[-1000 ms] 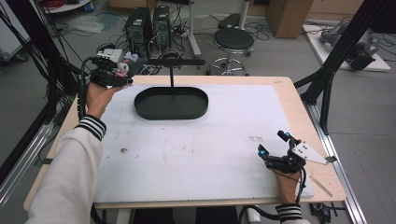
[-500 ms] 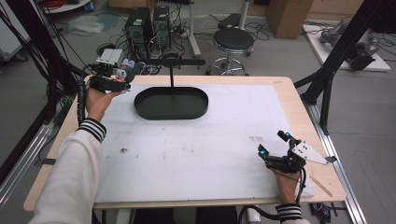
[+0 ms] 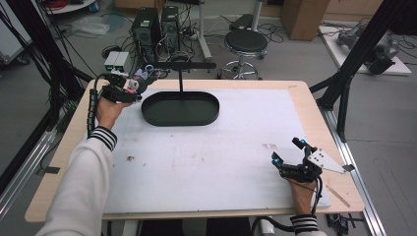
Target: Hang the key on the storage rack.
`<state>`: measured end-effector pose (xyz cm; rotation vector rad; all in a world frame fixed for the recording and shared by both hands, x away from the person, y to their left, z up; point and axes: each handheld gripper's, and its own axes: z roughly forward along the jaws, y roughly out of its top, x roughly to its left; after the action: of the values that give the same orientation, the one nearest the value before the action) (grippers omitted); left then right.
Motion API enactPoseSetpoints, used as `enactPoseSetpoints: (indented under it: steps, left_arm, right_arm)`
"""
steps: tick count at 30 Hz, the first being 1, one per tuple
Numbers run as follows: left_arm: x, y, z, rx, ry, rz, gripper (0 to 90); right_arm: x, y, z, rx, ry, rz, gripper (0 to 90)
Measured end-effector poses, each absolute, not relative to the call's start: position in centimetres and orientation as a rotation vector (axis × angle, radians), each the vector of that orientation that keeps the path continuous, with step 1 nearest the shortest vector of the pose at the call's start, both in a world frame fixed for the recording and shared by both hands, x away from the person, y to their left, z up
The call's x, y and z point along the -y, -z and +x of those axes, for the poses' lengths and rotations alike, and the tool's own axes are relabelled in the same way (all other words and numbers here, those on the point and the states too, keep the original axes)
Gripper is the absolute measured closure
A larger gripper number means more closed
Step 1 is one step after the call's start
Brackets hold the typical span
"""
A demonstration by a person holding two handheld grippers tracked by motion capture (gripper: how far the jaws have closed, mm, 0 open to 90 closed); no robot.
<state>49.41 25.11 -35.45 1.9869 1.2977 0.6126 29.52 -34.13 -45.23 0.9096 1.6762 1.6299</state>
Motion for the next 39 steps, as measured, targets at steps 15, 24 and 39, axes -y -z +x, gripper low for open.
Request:
enactPoseSetpoints:
  steps: [15, 24, 39]
  left_arm:
    - [-26.6, 36.4, 44.1, -0.864, -0.630, 1.789, 1.7]
    - [-28.5, 37.5, 37.3, -0.724, -0.632, 1.649, 1.7]
    - [-29.7, 42.2, 28.5, -0.671, -0.775, 1.466, 1.7]
  right_arm:
    - [34.1, 45.2, 29.5, -1.677, -1.632, 0.906, 0.6]
    - [34.1, 45.2, 29.5, -1.678, -1.625, 0.903, 0.6]
    - [34.0, 45.2, 29.5, -1.671, -1.622, 0.903, 0.6]
